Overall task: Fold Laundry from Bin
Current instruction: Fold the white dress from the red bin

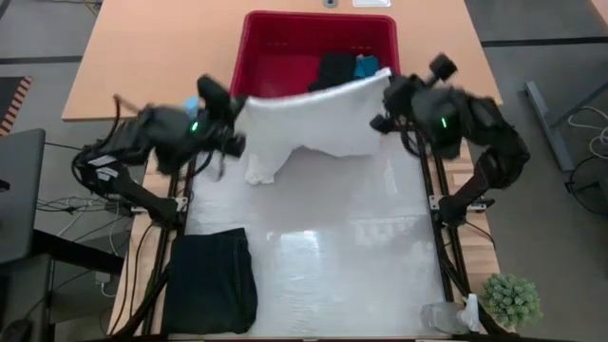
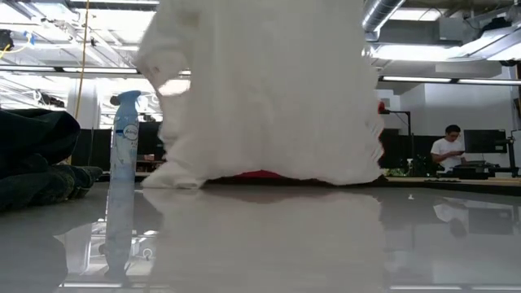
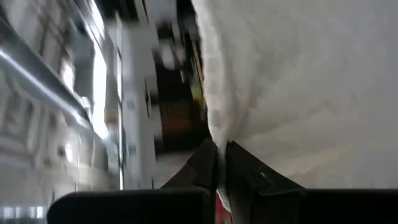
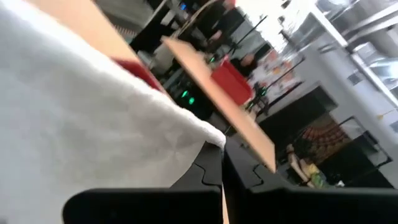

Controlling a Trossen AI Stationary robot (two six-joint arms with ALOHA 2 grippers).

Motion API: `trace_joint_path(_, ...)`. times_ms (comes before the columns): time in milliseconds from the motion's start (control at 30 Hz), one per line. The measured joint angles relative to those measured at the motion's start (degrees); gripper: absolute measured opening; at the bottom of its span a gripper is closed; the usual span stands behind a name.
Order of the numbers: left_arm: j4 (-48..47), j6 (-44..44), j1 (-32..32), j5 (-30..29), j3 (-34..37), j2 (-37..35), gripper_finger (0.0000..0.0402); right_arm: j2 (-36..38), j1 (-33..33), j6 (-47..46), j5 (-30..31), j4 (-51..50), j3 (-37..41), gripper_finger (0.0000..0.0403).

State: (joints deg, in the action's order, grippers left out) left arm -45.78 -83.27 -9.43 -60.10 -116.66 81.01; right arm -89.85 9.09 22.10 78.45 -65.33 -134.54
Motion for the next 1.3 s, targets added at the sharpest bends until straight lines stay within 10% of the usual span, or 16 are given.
trace_joint_path(167, 5.91, 0.10, -12.66, 1.16, -0.01, -0.23, 0.0008, -2.61, 12.23, 0.94, 12.05, 5.42, -0.02, 0.0019)
trace_joint_path(467, 26.33, -6.52, -21.07, 12.79, 0.00, -2.16, 0.0008, -4.17, 13.84, 20.10, 11.82, 24.34, 0.02, 0.0019)
trace_joint_path(667, 12.20, 14.99, -7.21, 13.69, -0.03, -6.09, 0.0008, -3.03, 3.16, 12.02, 11.40, 13.90, 0.02, 0.0019)
trace_joint_path(767, -2.78, 31.11, 4.21, 26.47, -0.02, -6.69, 0.0008, -2.99, -3.73, -2.08, 5.61, 0.33, 0.02, 0.0019)
trace_joint_path(867, -14.78, 42.07, 15.80, 43.64, 1.57, -5.88, 0.0008, -3.25, -12.54, -22.99, -13.36, -15.44, 1.00, 0.0019)
trace_joint_path(1033, -21.03, 45.01, 28.55, 56.11, 12.09, -2.21, 0.0008, -4.13, -23.64, -37.84, -31.28, -22.36, 13.69, 0.0019)
trace_joint_path(1300, -5.89, 36.06, 38.03, 51.29, 34.60, 2.06, 0.0007, -4.32, -31.59, -30.45, -40.93, -9.23, 38.16, 0.0019)
